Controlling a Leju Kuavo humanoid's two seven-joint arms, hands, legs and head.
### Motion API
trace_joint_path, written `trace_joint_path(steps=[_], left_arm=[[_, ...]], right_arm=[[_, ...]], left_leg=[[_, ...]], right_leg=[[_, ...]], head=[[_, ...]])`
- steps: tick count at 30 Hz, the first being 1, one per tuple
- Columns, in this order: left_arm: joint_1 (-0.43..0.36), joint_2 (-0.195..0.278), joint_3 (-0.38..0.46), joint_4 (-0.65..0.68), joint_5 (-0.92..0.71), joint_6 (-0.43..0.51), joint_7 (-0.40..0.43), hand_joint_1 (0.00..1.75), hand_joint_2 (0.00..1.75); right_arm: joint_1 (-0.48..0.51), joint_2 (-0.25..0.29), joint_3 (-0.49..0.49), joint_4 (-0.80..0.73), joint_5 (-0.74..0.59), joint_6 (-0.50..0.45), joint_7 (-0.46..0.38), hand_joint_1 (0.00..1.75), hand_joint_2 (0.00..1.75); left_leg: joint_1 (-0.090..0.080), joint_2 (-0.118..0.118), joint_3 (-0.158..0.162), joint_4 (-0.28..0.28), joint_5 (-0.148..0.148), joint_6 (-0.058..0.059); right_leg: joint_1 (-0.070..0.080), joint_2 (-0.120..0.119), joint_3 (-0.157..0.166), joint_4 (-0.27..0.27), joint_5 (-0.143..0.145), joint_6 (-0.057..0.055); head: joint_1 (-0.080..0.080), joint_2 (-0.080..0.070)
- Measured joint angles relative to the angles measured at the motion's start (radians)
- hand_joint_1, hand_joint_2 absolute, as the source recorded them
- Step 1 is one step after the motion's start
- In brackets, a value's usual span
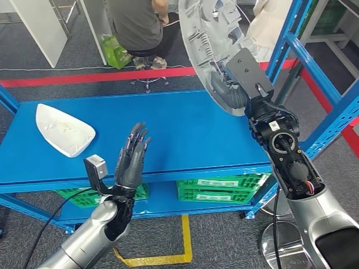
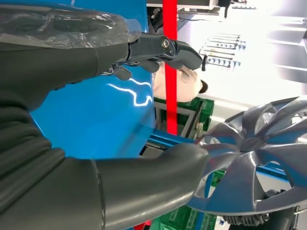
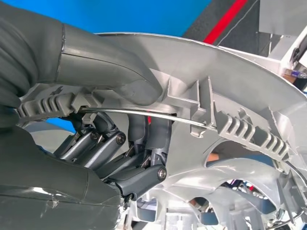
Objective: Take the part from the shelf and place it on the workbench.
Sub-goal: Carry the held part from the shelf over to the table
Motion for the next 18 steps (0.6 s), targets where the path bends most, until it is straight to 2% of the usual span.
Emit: trace_joint_path(steps=[18], left_arm=[[-0.003, 0.000, 0.000, 0.000, -0.001, -0.021, -0.005, 0.00, 1.75]], right_arm=[[0.001, -0.003, -0.002, 0.000, 0.000, 0.000, -0.002, 1.75, 1.75]], left_leg=[[0.000, 0.000, 0.000, 0.000, 0.000, 0.000]], right_leg=[[0.000, 0.000, 0.000, 0.000, 0.000, 0.000]], head=[[-0.001, 0.000]])
